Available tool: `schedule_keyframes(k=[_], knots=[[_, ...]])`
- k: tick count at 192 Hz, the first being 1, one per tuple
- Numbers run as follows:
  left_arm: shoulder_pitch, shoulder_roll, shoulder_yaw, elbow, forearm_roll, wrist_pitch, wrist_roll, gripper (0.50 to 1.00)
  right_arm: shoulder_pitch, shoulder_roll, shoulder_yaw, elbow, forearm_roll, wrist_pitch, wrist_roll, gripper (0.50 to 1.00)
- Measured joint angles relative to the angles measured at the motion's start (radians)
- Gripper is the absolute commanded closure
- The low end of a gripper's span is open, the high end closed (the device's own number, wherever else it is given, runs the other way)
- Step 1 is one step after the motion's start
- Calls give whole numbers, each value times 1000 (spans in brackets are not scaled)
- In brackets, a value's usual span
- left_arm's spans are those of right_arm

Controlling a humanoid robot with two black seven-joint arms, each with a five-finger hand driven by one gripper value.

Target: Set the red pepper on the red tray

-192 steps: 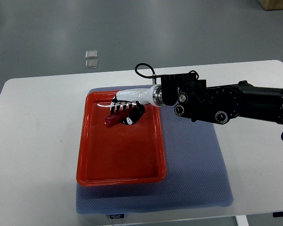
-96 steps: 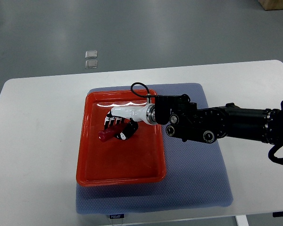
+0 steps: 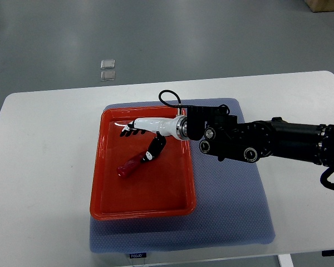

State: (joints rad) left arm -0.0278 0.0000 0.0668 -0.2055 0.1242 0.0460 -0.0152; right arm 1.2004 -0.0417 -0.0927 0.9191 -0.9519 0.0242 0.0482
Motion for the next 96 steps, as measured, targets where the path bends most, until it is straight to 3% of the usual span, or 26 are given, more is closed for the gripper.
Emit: schedule_keyframes(k=[39, 96], knots=[[0, 0, 0, 1, 0, 0, 0, 500, -40, -77, 232, -2, 75, -4, 22, 650], [0, 0, 1, 0, 0, 0, 0, 500, -364, -71, 890, -5, 446, 1, 95, 630]])
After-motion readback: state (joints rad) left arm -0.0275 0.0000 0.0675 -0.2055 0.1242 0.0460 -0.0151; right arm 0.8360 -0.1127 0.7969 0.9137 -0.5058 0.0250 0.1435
